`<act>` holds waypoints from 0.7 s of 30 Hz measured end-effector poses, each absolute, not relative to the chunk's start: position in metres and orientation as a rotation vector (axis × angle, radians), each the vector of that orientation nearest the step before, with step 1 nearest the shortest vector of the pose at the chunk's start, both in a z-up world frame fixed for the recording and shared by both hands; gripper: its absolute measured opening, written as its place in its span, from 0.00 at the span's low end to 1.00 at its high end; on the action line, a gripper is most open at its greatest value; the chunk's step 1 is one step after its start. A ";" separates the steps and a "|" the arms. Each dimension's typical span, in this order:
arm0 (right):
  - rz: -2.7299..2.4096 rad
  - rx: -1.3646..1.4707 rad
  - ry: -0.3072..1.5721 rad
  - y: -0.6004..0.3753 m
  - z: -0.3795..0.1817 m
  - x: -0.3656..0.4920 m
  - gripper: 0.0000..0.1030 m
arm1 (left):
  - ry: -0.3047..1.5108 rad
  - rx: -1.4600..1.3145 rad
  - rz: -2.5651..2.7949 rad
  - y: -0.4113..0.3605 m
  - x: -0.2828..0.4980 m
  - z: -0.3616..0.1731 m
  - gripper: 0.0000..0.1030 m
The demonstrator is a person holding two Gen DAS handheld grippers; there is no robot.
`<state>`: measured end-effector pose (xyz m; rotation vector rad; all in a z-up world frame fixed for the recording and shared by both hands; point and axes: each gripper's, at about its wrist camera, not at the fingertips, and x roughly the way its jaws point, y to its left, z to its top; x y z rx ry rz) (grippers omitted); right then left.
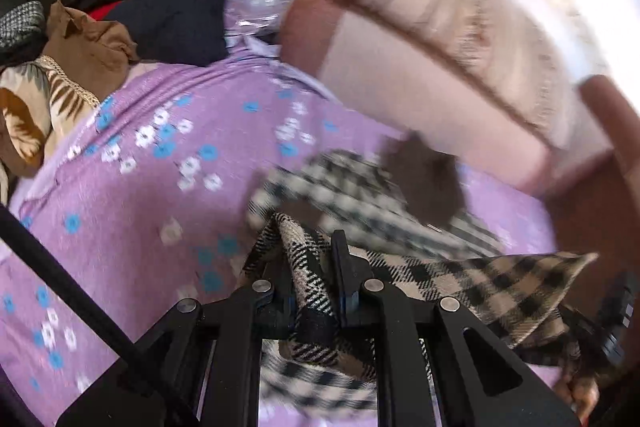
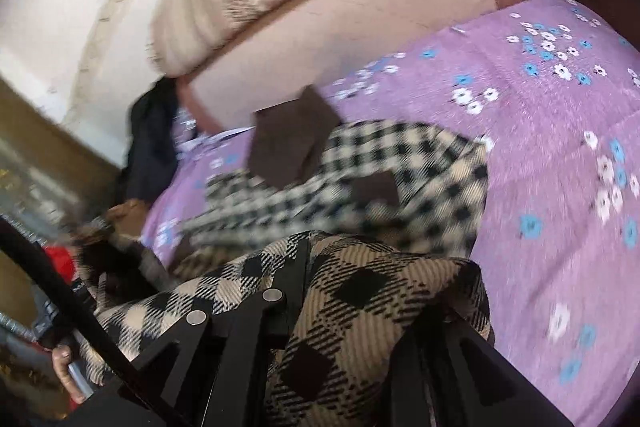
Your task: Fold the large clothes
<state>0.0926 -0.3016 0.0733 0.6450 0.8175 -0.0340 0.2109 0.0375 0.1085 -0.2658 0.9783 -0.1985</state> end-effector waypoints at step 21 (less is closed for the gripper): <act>-0.125 1.042 0.633 -0.390 0.064 0.139 0.62 | 0.917 -0.490 -0.192 0.078 0.253 0.122 0.67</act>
